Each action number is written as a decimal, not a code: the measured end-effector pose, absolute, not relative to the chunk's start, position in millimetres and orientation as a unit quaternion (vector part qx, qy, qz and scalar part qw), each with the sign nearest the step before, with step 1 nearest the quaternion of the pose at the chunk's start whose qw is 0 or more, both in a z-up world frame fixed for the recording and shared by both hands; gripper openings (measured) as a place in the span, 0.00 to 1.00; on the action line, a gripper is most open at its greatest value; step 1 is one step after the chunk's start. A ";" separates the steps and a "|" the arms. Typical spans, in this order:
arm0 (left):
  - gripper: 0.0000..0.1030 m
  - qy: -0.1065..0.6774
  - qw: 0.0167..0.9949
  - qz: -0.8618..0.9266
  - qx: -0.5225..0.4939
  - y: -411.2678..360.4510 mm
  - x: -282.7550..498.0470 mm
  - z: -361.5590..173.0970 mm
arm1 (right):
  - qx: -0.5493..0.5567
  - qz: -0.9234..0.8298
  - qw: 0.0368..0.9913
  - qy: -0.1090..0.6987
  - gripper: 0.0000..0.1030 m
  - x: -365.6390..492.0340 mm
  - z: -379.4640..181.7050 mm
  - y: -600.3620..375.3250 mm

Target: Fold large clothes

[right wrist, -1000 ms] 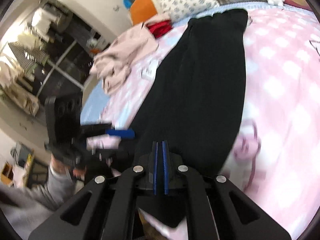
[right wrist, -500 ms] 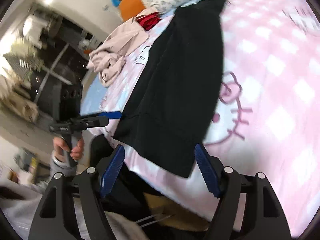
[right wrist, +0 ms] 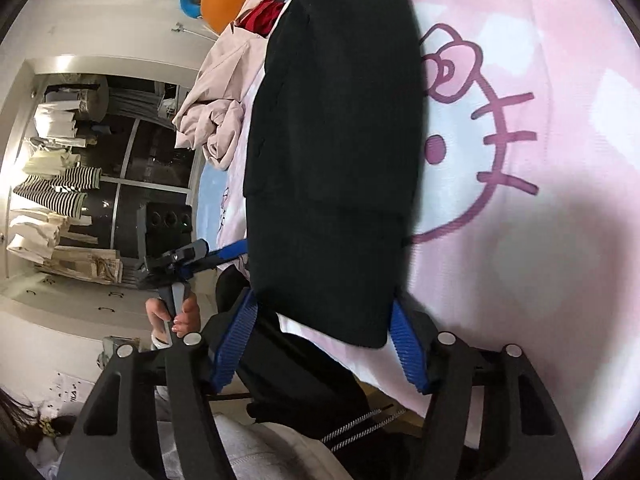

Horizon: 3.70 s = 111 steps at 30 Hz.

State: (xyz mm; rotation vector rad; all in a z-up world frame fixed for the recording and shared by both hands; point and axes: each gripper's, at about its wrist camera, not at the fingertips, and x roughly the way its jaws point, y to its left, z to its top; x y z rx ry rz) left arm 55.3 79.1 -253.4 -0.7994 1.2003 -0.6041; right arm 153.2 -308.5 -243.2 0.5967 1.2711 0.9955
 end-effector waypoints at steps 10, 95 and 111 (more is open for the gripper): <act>0.64 0.554 0.702 -0.265 -0.360 78.6 52.5 -262.2 | 0.282 0.433 0.645 0.563 0.35 154.2 -248.1 -317.2; 0.71 0.456 0.820 -0.242 -0.246 67.0 239.3 -175.6 | 0.090 0.356 0.855 0.367 0.25 327.0 -111.9 -249.1; 0.87 0.490 0.780 -0.192 -0.338 132.0 201.5 -192.7 | 0.160 0.303 0.849 0.403 0.63 301.5 -133.0 -281.3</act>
